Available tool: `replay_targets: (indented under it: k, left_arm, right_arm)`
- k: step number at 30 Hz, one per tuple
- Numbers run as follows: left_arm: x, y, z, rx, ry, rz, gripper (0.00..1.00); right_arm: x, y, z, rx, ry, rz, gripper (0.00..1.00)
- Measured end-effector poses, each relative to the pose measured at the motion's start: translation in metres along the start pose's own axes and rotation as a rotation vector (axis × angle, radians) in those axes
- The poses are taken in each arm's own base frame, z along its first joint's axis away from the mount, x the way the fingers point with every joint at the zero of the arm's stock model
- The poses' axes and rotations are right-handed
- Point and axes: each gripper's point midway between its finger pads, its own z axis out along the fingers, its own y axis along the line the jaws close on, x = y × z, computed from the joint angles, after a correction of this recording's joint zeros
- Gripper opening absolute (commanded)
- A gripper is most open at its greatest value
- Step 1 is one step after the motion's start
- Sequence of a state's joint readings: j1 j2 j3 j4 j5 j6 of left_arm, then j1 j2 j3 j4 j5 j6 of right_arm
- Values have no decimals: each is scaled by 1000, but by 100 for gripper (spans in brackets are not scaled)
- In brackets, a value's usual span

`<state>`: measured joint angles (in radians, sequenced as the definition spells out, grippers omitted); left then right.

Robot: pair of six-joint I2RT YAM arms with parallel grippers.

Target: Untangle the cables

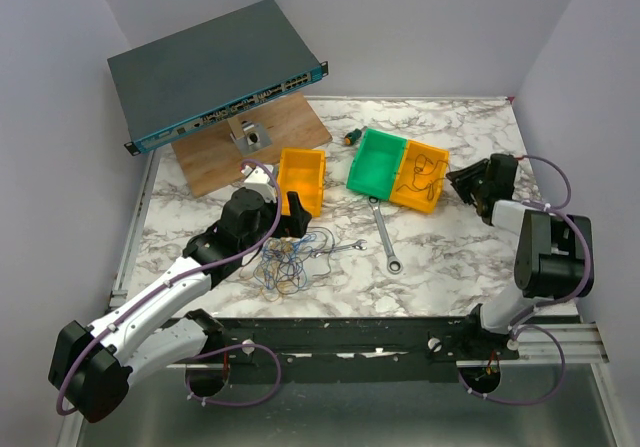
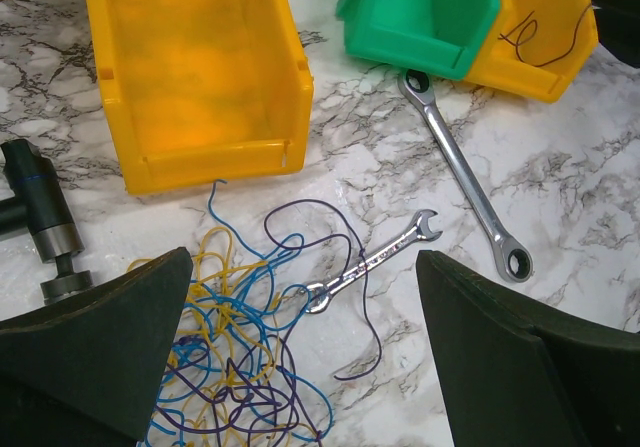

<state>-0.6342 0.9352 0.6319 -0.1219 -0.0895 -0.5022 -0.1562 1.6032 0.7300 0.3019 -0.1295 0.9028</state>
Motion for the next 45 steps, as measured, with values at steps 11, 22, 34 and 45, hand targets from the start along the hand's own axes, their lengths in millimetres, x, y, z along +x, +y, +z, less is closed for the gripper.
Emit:
replay_targets:
  k: [11,22,34,45]
  left_arm:
    - [0,0,0,0,0,0,99]
    - [2,-1,1,7,8,0,99]
    - [6,-2,3,12,27,-2,99]
    - [7,-2,3,11,28,-6,99]
  right_arm:
    - [11,-12,7,20,36,1,1]
    - [-6,46,-20,-55,-55,-197,1]
    - [38,57,24,89,32,-378,2]
    - [69,43,40,180,104,-452,33]
